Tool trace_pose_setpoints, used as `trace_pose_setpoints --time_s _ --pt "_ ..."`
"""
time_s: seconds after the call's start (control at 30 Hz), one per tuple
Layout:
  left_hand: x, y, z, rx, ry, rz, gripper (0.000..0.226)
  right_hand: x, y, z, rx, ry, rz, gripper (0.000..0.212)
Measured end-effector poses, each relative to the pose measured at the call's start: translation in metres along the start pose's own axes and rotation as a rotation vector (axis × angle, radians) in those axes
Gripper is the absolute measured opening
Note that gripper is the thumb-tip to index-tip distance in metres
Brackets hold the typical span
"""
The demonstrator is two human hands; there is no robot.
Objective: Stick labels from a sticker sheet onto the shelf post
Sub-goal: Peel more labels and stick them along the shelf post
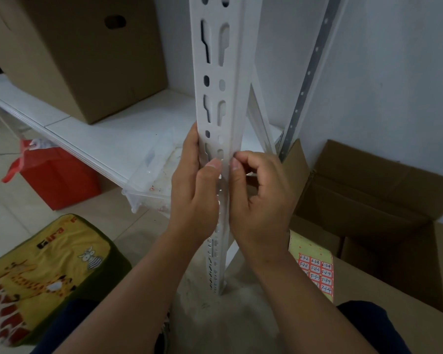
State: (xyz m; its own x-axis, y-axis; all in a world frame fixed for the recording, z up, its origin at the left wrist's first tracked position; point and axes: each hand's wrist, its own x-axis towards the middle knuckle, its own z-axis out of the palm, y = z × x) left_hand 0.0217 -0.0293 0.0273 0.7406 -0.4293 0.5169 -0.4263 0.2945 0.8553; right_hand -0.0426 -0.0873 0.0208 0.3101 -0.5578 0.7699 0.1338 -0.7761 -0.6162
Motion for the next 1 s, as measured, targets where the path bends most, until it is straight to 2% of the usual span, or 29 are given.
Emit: trace_pose_setpoints --time_s 0.17,0.33,0.5,0.6,0.77,0.83,0.9,1.0 --pt "0.001 -0.002 0.002 -0.019 0.025 0.001 0.059 -0.001 0.004 0.002 -0.050 0.020 -0.076 0.010" --pt "0.000 0.000 0.003 -0.018 0.023 0.018 0.058 -0.002 0.002 0.003 0.024 0.020 0.056 0.012" --pt "0.001 0.000 -0.001 0.015 0.006 0.053 0.061 -0.002 0.003 0.001 0.119 -0.002 0.106 0.021" --pt "0.000 0.001 -0.002 0.107 -0.018 0.050 0.060 0.000 0.002 -0.001 0.217 -0.005 0.181 0.018" --pt "0.006 -0.004 -0.010 0.332 -0.072 0.087 0.074 0.011 -0.001 -0.009 0.408 -0.090 0.438 0.013" --pt "0.005 -0.008 -0.014 0.385 -0.097 0.081 0.079 0.016 0.000 -0.013 0.442 -0.128 0.483 0.010" --pt "0.002 -0.011 -0.015 0.415 -0.054 0.127 0.078 0.018 0.000 -0.015 0.420 -0.149 0.459 0.010" --pt "-0.001 -0.014 -0.012 0.506 0.149 0.326 0.052 0.016 0.002 -0.015 0.331 -0.161 0.392 0.009"
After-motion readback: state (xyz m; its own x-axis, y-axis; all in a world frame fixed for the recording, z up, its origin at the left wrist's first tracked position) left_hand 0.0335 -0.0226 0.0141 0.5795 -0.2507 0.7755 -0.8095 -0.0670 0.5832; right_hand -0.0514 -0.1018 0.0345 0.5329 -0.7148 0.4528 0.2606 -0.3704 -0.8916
